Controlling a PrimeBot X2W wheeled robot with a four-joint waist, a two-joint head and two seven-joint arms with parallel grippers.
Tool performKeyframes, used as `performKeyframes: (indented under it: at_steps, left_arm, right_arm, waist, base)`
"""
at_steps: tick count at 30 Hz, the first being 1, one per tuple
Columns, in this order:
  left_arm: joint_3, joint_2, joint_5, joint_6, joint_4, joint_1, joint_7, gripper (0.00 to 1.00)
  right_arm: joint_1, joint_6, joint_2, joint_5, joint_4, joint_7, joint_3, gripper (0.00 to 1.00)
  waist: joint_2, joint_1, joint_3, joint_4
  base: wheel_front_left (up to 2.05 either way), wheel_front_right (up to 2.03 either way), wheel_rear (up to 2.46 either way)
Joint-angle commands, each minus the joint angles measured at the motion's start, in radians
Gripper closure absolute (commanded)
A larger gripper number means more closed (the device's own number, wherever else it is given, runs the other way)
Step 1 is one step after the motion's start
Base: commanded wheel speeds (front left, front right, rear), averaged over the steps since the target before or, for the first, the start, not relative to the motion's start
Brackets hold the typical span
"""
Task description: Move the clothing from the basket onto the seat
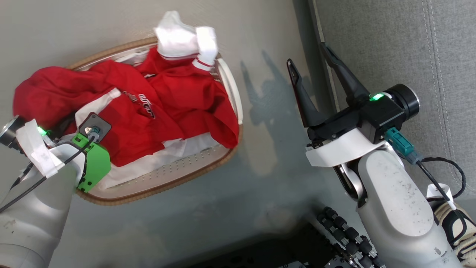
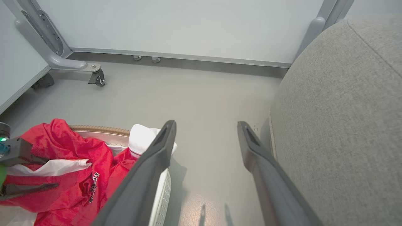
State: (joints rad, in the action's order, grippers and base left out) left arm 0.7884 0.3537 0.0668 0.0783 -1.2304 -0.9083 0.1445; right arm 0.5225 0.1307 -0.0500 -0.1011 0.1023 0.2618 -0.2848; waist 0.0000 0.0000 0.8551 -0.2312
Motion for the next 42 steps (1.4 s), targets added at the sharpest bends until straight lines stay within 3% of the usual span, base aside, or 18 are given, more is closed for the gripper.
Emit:
performKeyframes:
  at_steps: [1, 3, 4, 5, 11, 19, 27, 42]
  left_arm:
    - [-0.003, 0.004, 0.013, -0.001, -0.013, -0.014, -0.007, 0.0]
    - [0.0, -0.001, 0.018, 0.007, -0.023, -0.017, -0.015, 0.0]
    - [0.0, -0.004, 0.023, 0.011, -0.023, -0.016, 0.004, 0.2]
    - [0.002, -0.005, 0.025, 0.014, -0.025, -0.015, 0.007, 1.0]
    - [0.01, -0.027, 0.039, 0.026, -0.03, 0.017, 0.067, 1.0]
    - [-0.02, -0.076, 0.1, 0.036, 0.038, 0.089, 0.121, 1.0]
    - [-0.122, -0.078, 0.174, 0.043, 0.398, 0.251, 0.121, 1.0]
    - [-0.352, -0.154, 0.219, 0.053, 0.815, 0.522, 0.122, 1.0]
  right_arm:
    - [-0.008, 0.0, -0.003, -0.01, 0.004, 0.005, -0.005, 0.0]
    - [-0.009, 0.0, -0.003, -0.018, 0.008, 0.005, -0.009, 0.0]
    - [-0.011, 0.0, -0.003, -0.02, 0.012, 0.005, -0.009, 0.0]
    - [-0.012, 0.0, -0.003, -0.024, 0.014, 0.005, -0.008, 0.0]
    - [-0.023, 0.0, -0.003, -0.04, 0.034, 0.005, 0.0, 0.0]
    - [-0.063, 0.0, -0.003, -0.059, 0.066, 0.005, 0.028, 0.0]
    - [-0.144, 0.0, -0.004, -0.066, 0.118, 0.005, 0.074, 0.0]
    - [-0.338, 0.0, -0.003, -0.068, 0.186, 0.005, 0.117, 0.0]
  waist:
    - [0.0, 0.0, 0.002, -0.006]
    - [0.0, 0.0, -0.001, -0.01]
    - [0.0, 0.0, -0.004, -0.011]
    - [0.0, 0.0, -0.007, -0.011]
    - [0.0, 0.0, -0.051, -0.008]
    - [0.0, 0.0, -0.194, 0.014]
    - [0.0, 0.0, -0.388, 0.075]
    - [0.0, 0.0, -0.701, 0.133]
  base:
    - [0.0, 0.0, 0.0]
    - [0.0, 0.0, 0.0]
    - [0.0, 0.0, 0.0]
    - [0.0, 0.0, 0.0]
    - [0.0, 0.0, 0.0]
    - [0.0, 0.0, 0.0]
    - [0.0, 0.0, 0.0]
    - [0.0, 0.0, 0.0]
